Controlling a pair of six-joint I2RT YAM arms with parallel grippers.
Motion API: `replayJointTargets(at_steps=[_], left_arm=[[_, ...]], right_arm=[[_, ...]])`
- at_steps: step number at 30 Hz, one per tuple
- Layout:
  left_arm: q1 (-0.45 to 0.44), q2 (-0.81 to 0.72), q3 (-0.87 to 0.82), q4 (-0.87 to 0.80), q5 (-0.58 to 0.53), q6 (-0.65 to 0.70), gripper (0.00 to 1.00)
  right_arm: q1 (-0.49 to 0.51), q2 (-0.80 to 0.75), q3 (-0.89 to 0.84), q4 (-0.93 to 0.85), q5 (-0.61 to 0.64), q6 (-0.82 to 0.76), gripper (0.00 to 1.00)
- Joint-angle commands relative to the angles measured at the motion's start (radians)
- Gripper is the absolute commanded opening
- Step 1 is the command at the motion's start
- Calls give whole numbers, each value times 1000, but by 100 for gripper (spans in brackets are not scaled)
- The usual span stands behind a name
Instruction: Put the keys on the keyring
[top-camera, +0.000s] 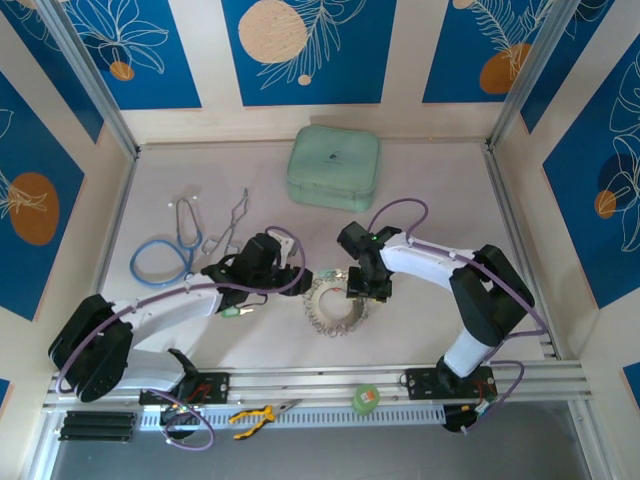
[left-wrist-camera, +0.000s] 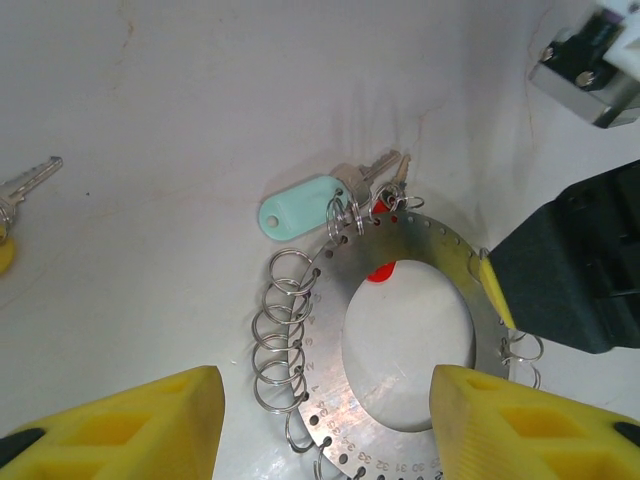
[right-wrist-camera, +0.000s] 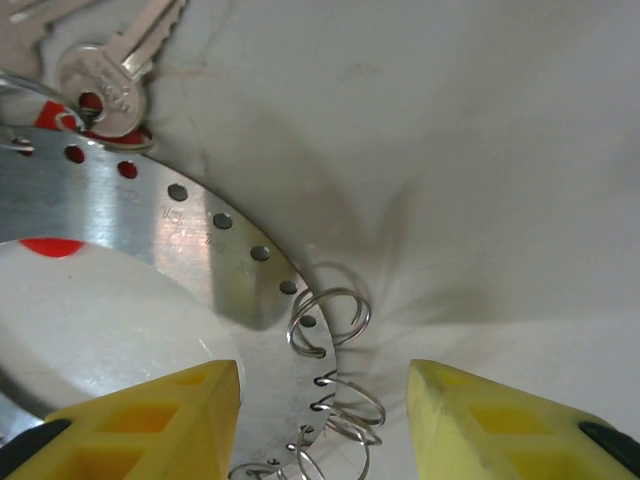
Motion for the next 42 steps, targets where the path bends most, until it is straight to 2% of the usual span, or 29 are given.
replayJointTargets(at_steps=[1, 7, 20, 42], left_arm=[[-5, -26, -10, 0, -8, 9, 56], [-6, -25, -7, -1, -4, 10, 55], [-6, -26, -7, -6, -8, 11, 55], [-6, -29, -7, -14, -10, 13, 54]], right_arm=[[15, 22, 46, -50, 49, 21, 48], [24, 55, 62, -58, 69, 21, 46], [36, 97, 73, -74, 82, 26, 34], [73, 60, 89, -161, 147, 56, 13]])
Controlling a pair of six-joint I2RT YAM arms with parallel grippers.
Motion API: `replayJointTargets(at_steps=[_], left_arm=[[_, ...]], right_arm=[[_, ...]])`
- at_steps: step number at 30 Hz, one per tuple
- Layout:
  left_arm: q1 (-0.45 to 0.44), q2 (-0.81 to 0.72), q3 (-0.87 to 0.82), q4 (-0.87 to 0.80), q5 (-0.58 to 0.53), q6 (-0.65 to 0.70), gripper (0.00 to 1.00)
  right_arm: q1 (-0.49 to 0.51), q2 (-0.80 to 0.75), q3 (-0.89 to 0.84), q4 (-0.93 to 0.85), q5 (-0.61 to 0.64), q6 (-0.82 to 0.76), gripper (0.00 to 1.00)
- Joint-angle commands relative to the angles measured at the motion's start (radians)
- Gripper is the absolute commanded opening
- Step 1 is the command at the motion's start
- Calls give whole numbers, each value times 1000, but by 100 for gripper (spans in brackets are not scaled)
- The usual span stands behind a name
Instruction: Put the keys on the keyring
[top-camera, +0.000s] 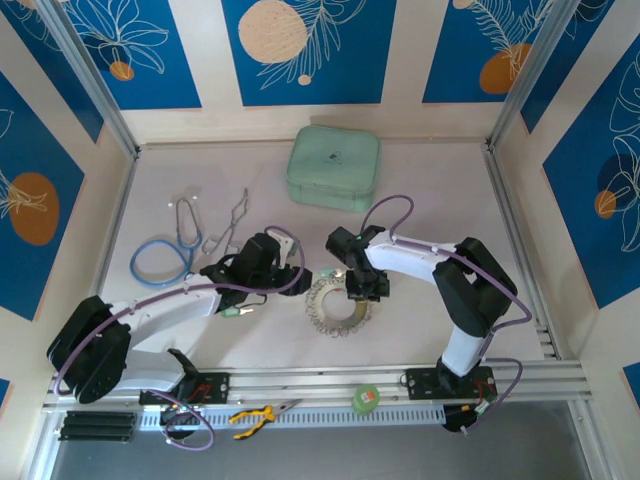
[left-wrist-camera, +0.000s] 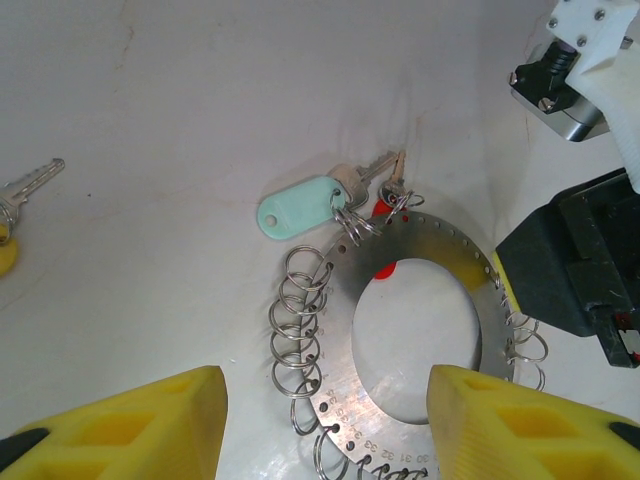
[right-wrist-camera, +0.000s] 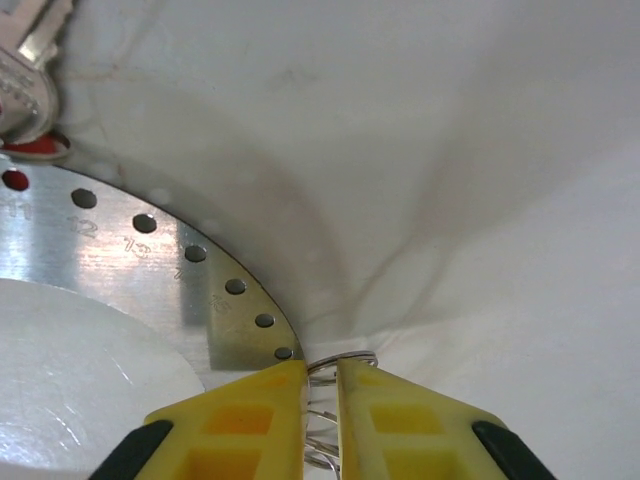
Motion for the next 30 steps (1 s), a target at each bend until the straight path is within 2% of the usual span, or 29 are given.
replayJointTargets(at_steps=[1, 4, 6, 8, 13, 17, 18, 19, 21, 23, 27, 30], left_arm=[[-5, -21, -8, -7, -10, 13, 55], [-5, -22, -7, -7, -9, 14, 55], [-5, -21, -11, -1, -4, 8, 55], [-6, -19, -15, 8, 9, -6, 54], [-24, -27, -31, -5, 14, -51, 54], [-34, -37, -70, 4, 28, -119, 54], [-36, -35, -81, 11, 39, -135, 55], [-37, -32, -88, 16, 51, -150, 55], [-37, -21, -103, 14, 72, -172, 54], [-37, -13, -118, 23, 94, -180, 54], [-37, 0, -139, 46, 132, -174, 55], [-38, 26, -139, 60, 166, -168, 54]], right_arm=[[7, -44, 9, -43, 15, 21, 12], [-20, -109, -15, -10, 9, -44, 11], [-53, -161, -40, 42, 0, -142, 17], [-99, -230, -60, 117, -41, -301, 26], [-210, -391, -57, 288, -190, -683, 38], [-268, -517, -116, 444, -257, -988, 40], [-290, -543, -149, 482, -304, -1071, 41], [-322, -573, -191, 506, -407, -1199, 41], [-372, -623, -281, 507, -591, -1459, 44], [-403, -634, -346, 430, -680, -1758, 43], [-426, -523, -286, 197, -632, -1916, 40], [-414, -491, -291, 180, -614, -1971, 42]])
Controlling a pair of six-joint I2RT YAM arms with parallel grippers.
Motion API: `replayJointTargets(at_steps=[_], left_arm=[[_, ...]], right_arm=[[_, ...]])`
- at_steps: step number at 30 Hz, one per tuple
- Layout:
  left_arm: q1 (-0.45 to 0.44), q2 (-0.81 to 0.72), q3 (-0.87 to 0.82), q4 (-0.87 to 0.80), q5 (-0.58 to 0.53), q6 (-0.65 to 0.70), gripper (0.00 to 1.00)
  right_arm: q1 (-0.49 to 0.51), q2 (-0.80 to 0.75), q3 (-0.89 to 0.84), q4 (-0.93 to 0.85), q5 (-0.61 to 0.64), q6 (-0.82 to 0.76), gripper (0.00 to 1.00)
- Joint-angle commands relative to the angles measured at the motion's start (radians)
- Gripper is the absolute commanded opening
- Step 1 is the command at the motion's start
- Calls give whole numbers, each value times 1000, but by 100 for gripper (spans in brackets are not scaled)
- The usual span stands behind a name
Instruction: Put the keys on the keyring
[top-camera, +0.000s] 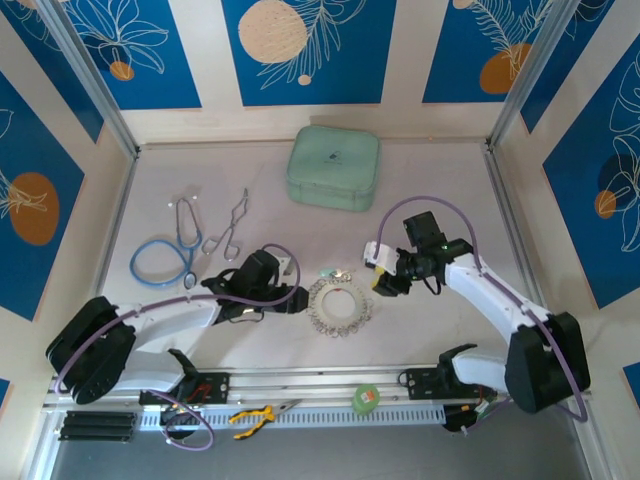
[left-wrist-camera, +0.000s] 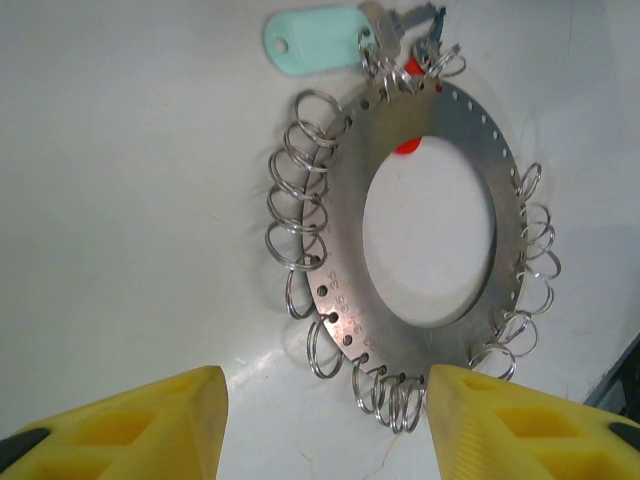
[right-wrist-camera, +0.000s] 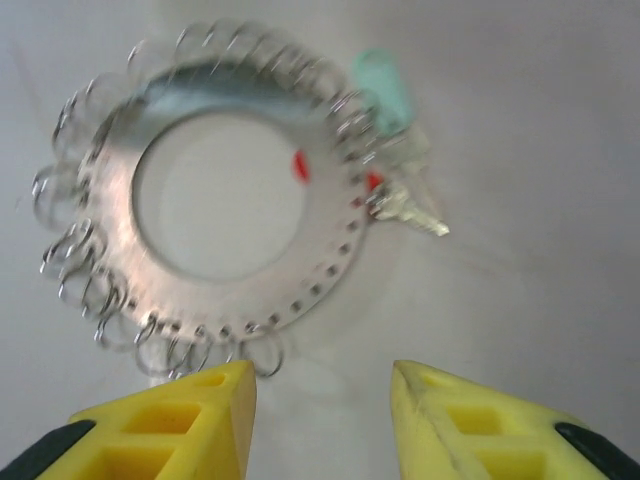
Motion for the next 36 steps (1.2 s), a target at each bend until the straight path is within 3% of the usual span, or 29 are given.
replayJointTargets(at_steps=[1, 16, 36], left_arm=[[-9, 28, -13, 43, 66, -10, 54], [-7, -10, -36, 53, 29, 26, 54], [-8, -25, -32, 33, 2, 69, 51]], right_arm=[[4, 25, 24, -105, -59, -223, 42], [67, 276, 68, -53, 5, -244, 45], [86, 368, 74, -13, 51, -260, 38]])
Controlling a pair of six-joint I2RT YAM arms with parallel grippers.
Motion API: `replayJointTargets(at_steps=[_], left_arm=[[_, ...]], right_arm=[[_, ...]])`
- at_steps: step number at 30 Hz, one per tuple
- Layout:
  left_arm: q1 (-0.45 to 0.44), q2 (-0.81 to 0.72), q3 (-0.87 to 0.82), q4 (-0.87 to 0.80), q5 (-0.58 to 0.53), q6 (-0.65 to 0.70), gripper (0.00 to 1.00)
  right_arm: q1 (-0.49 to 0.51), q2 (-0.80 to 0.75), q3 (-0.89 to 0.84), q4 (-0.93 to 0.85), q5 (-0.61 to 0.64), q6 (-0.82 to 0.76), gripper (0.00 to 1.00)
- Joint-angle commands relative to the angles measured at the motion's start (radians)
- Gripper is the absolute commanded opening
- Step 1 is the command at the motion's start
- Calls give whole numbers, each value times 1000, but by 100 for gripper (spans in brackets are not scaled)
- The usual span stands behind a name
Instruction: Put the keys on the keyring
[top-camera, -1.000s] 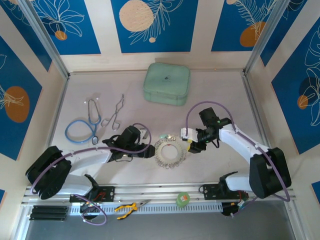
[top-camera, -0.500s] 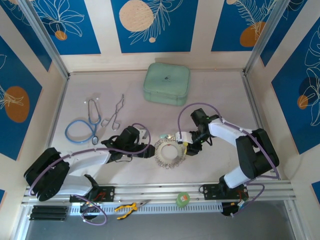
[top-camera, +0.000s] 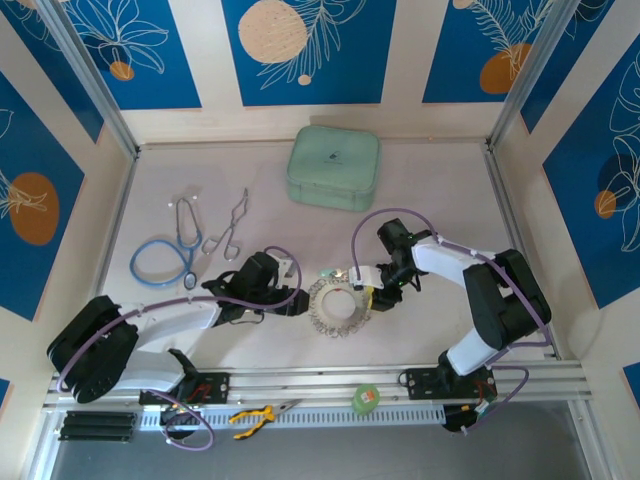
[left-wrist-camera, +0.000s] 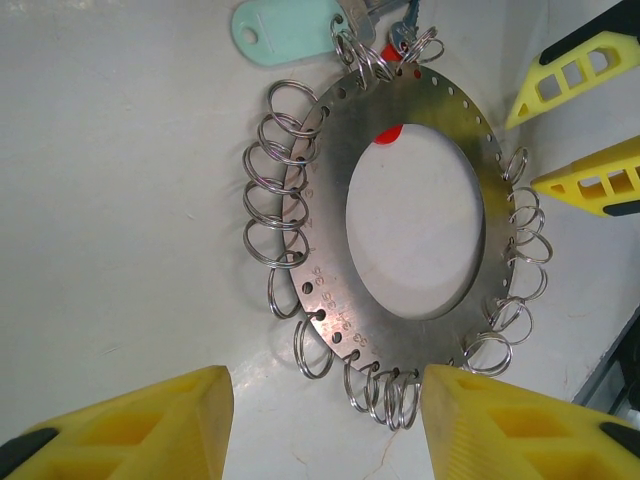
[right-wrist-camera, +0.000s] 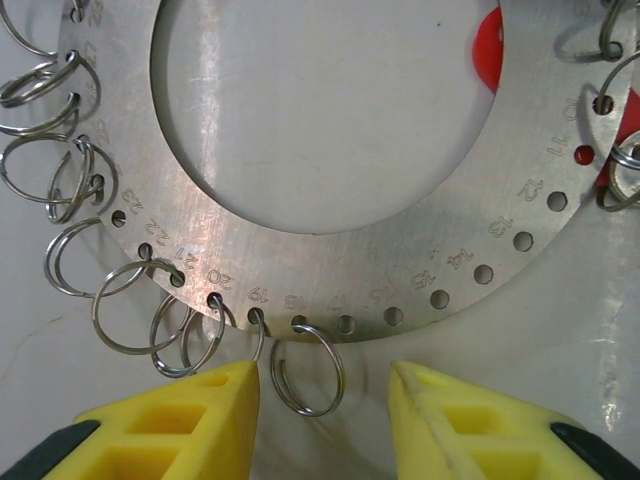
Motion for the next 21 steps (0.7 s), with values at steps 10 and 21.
replayJointTargets(at_steps=[10, 21], left_arm=[[-5, -24, -6, -25, -21, 33, 51], [-5, -30, -10, -29, -29, 41, 51]], right_arm=[[15, 34, 33, -41, -18, -33, 35], [28, 27, 36, -67, -21, -41, 30]])
